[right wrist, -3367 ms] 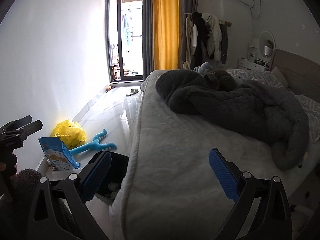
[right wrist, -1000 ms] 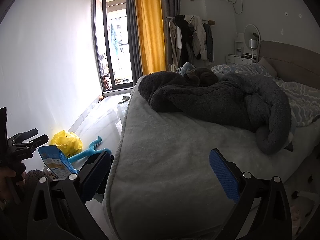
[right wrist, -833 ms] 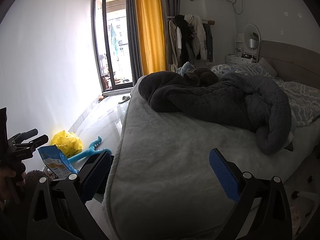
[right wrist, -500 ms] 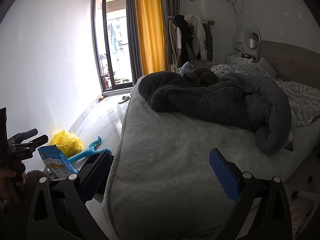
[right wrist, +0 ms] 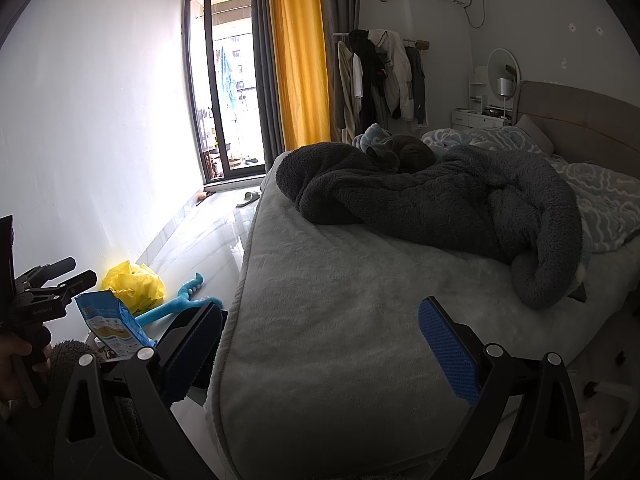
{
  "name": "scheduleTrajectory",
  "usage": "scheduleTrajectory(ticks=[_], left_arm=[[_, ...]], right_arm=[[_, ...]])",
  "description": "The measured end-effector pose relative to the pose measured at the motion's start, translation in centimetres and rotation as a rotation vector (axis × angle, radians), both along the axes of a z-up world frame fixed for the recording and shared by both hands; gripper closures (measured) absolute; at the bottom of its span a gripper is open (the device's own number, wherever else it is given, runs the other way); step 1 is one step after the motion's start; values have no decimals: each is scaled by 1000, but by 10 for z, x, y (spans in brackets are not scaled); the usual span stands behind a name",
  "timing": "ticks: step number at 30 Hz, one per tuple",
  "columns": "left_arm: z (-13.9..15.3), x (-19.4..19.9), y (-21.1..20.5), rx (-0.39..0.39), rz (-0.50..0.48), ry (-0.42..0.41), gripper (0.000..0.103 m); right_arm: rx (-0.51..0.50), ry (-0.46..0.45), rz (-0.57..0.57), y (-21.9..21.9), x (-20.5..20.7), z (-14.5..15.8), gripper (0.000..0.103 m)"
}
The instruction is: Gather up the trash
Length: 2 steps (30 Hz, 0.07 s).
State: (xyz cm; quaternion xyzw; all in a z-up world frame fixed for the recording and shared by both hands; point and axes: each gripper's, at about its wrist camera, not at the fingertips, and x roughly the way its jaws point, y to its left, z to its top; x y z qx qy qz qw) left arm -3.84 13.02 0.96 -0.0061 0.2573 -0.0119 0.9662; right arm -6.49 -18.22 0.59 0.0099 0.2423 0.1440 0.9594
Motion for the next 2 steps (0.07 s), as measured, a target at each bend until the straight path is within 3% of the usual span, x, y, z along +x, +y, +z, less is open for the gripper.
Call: scheduleTrajectory(ticks=[2], left_arm=[[0, 0, 0, 0, 0, 0, 3]], right_arm=[[0, 0, 0, 0, 0, 0, 4]])
